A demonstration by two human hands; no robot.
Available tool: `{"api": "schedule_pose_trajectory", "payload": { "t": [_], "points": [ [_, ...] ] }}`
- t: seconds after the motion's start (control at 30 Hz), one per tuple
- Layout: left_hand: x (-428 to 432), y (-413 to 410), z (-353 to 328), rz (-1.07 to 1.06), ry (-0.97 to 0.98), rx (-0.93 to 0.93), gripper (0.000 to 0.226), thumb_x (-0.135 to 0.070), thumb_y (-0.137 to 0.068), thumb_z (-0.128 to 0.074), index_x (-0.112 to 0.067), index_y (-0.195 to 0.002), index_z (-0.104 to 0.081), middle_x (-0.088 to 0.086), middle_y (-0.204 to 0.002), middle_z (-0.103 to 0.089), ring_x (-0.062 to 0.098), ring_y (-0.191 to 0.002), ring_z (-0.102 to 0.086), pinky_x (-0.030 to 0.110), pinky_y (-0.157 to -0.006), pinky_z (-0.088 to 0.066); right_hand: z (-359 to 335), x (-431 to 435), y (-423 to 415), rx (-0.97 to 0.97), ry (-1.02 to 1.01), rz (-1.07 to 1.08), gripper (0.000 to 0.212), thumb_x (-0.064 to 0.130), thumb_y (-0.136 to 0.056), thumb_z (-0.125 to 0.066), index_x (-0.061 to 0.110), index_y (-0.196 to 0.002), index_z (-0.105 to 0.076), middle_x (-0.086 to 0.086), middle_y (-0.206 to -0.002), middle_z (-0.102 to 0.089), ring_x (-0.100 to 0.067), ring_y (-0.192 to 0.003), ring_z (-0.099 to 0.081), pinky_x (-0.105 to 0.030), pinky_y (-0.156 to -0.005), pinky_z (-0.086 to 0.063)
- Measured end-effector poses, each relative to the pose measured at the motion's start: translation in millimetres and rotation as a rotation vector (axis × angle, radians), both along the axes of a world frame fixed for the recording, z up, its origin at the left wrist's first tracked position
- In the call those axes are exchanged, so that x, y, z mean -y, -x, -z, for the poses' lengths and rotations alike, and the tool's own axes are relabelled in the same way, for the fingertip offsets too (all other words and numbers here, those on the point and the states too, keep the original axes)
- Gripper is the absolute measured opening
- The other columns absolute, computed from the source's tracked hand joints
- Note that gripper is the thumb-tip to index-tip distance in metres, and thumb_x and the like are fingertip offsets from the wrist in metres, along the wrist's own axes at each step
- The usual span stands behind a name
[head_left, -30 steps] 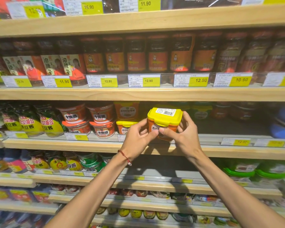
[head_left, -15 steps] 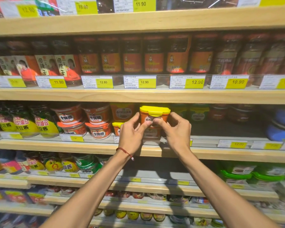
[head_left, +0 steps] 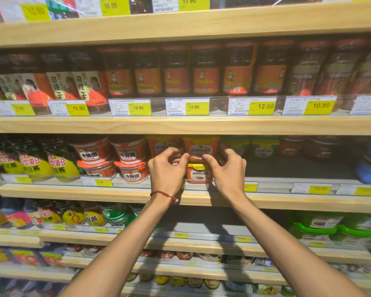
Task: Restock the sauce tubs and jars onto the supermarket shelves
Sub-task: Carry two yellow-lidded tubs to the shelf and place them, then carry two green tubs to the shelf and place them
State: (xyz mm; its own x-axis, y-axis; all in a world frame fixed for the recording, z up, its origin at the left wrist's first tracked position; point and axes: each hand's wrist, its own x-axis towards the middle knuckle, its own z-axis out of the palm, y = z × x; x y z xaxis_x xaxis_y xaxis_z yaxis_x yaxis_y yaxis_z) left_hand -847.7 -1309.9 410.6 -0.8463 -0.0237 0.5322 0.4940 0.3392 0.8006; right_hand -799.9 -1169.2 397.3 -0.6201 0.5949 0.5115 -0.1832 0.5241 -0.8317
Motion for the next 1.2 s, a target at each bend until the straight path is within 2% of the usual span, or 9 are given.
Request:
{"api": "schedule_pose_trajectory", "payload": {
  "t": [0.07,0.17,0.3,0.43,0.57,0.7,0.8,0.97,1.2],
  "points": [
    [9,1,6,0.027,0.092,-0.041,0.013,-0.030,-0.090,-0.075,-0.016,-0.090,-0.077,-0.008,-0.075,-0.073,-0.009,-0.066,-0.066,0.004,-0.063,-0.049,3,2,0,0.028,-0.047,0.043,0.026,0.034,-0.090,-0.078,0.011,-0.103,-0.075,0.002,-0.095,-0.073,-0.008,-0.089,-0.061,-0.008,-0.075,-0.039],
    [20,4,15,0.061,0.275,-0.128,0.015,-0.030,-0.091,-0.068,-0.020,-0.098,-0.076,-0.007,-0.090,-0.076,0.005,-0.081,-0.069,0.022,-0.077,-0.057,5,2,2,0.103,-0.114,0.102,0.029,0.035,-0.093,-0.072,0.008,-0.104,-0.071,-0.006,-0.102,-0.071,-0.017,-0.098,-0.052,-0.023,-0.080,-0.037],
    [28,4,18,0.111,0.470,-0.206,0.022,-0.036,-0.091,-0.063,-0.022,-0.107,-0.070,-0.005,-0.102,-0.073,0.014,-0.092,-0.068,0.031,-0.080,-0.056,-1,4,2,0.203,-0.176,0.164,0.029,0.025,-0.098,-0.065,-0.003,-0.104,-0.065,-0.017,-0.106,-0.067,-0.023,-0.098,-0.050,-0.028,-0.078,-0.034],
    [34,-1,21,0.143,0.633,-0.244,0.022,-0.041,-0.093,-0.059,-0.024,-0.106,-0.065,-0.005,-0.099,-0.068,0.018,-0.092,-0.061,0.033,-0.074,-0.052,3,10,-9,0.203,-0.220,0.137,0.027,0.028,-0.100,-0.064,0.003,-0.107,-0.063,-0.009,-0.104,-0.066,-0.019,-0.093,-0.050,-0.021,-0.073,-0.030],
    [37,-10,29,0.140,0.797,-0.369,0.033,-0.048,-0.093,-0.050,-0.022,-0.108,-0.065,-0.004,-0.100,-0.067,0.020,-0.094,-0.058,0.036,-0.075,-0.048,21,8,-40,0.164,-0.413,0.148,0.035,0.023,-0.099,-0.062,0.014,-0.133,-0.063,-0.001,-0.128,-0.067,-0.017,-0.120,-0.058,-0.026,-0.100,-0.042],
    [31,-22,41,0.230,0.874,-0.453,0.042,-0.050,-0.094,-0.044,-0.020,-0.114,-0.065,-0.001,-0.110,-0.065,0.023,-0.104,-0.054,0.041,-0.084,-0.047,39,3,-79,0.232,-0.692,0.236,0.029,0.026,-0.095,-0.065,0.014,-0.121,-0.067,-0.003,-0.110,-0.064,-0.023,-0.101,-0.057,-0.041,-0.085,-0.048],
    [15,-35,56,0.356,0.900,-0.477,0.045,-0.052,-0.094,-0.043,-0.021,-0.120,-0.063,-0.001,-0.122,-0.061,0.024,-0.118,-0.052,0.042,-0.091,-0.046,55,0,-116,0.495,-0.819,0.288,0.041,0.042,-0.095,-0.057,0.015,-0.124,-0.065,-0.005,-0.114,-0.061,-0.027,-0.102,-0.055,-0.043,-0.081,-0.047],
    [-25,-72,94,0.552,1.033,-0.450,0.059,-0.058,-0.093,-0.038,-0.023,-0.137,-0.056,0.000,-0.133,-0.055,0.023,-0.123,-0.048,0.042,-0.096,-0.042,88,-19,-185,0.832,-0.759,0.326,0.064,0.057,-0.094,-0.042,0.015,-0.140,-0.055,-0.008,-0.129,-0.058,-0.029,-0.117,-0.053,-0.045,-0.093,-0.046],
    [-123,-157,122,0.813,1.102,-0.486,0.064,-0.061,-0.089,-0.034,-0.023,-0.135,-0.056,0.004,-0.135,-0.056,0.027,-0.128,-0.046,0.044,-0.099,-0.042,131,-72,-296,1.055,-0.535,0.477,0.068,0.063,-0.092,-0.039,0.017,-0.139,-0.053,-0.007,-0.125,-0.057,-0.029,-0.114,-0.053,-0.044,-0.091,-0.045]
  ]
}}
